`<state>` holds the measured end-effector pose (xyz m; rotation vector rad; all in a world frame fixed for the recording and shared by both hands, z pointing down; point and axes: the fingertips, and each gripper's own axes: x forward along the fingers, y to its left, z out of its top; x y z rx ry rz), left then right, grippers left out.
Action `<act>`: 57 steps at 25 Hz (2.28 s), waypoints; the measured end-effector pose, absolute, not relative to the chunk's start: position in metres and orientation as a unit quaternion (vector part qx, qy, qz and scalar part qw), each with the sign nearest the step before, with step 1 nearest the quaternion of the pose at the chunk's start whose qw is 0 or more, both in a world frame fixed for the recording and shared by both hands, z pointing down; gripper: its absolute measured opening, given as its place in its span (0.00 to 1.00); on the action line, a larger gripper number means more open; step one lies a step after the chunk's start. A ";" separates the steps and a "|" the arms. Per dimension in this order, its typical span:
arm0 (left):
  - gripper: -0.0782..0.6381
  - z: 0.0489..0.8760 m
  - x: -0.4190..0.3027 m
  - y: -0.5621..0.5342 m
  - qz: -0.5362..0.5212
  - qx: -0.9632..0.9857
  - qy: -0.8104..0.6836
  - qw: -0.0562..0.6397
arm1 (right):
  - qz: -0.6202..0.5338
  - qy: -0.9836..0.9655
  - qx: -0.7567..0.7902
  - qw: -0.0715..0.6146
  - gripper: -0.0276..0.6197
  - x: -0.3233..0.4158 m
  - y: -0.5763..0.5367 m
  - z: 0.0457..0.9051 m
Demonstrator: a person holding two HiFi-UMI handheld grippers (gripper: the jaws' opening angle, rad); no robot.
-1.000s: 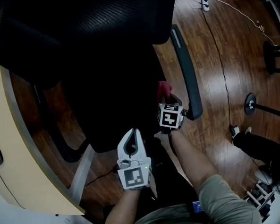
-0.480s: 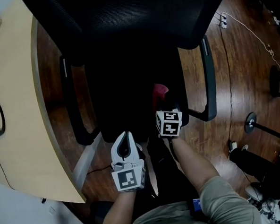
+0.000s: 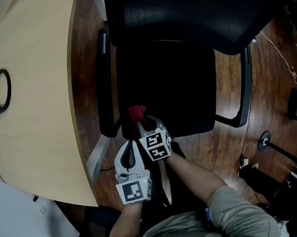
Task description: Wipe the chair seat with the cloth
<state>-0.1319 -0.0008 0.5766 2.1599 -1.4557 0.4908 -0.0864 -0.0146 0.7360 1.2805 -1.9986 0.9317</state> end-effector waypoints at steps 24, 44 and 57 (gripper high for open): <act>0.12 0.583 -0.040 0.014 0.192 0.840 -0.451 0.233 | 0.382 -0.656 0.558 0.337 0.14 0.039 0.033 0.776; 0.12 0.608 0.108 0.057 0.234 0.875 -0.341 0.252 | 0.398 -0.488 0.701 0.335 0.14 0.263 0.114 0.783; 0.12 0.611 0.059 0.045 0.219 0.856 -0.386 0.265 | 0.389 -0.504 0.707 0.306 0.14 0.237 0.096 0.757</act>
